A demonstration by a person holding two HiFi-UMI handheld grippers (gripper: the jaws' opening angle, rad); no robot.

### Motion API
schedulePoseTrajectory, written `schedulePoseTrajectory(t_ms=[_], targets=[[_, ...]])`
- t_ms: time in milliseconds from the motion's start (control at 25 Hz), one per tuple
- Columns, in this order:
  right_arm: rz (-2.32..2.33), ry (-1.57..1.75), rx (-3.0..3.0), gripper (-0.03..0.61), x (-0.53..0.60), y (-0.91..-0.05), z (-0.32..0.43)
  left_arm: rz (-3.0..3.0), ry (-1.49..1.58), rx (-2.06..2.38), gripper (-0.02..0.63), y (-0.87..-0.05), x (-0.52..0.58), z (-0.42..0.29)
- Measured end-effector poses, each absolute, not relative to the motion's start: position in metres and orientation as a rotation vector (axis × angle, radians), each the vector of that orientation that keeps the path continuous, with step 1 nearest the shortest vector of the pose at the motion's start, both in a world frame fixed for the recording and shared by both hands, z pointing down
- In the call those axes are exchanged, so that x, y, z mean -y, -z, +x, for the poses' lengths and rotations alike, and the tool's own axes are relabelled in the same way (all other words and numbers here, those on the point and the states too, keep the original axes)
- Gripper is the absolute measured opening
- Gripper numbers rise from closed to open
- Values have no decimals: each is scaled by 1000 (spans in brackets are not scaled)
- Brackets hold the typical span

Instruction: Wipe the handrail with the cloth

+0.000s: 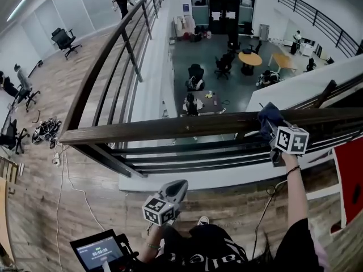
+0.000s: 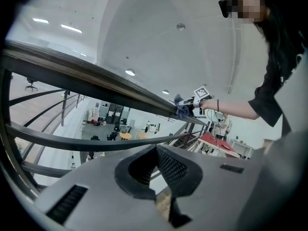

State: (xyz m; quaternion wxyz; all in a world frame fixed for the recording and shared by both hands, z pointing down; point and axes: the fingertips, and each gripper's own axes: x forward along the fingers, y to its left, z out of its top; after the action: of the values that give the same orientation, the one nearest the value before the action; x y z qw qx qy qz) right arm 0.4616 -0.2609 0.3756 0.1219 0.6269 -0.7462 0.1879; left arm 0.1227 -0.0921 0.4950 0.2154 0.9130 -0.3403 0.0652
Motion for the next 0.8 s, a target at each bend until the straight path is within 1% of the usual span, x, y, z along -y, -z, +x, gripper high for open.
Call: schedulePoseTrajectory(t_ms=[320,560,640,800], targets=[[1963,-576,2058,103,247,-377,579,2503,-193,961,0,-490,90,137],[2085,-626,1967,103,235,-388,657,2504,-248,976,0,-504,87,141],[2105,-626,1900,103,227,-397,663,2500,-260,991,0,-503,85,128],[2119,-637,1842,103,212,-406,629,2490,-219,982,0,-501,84,89]])
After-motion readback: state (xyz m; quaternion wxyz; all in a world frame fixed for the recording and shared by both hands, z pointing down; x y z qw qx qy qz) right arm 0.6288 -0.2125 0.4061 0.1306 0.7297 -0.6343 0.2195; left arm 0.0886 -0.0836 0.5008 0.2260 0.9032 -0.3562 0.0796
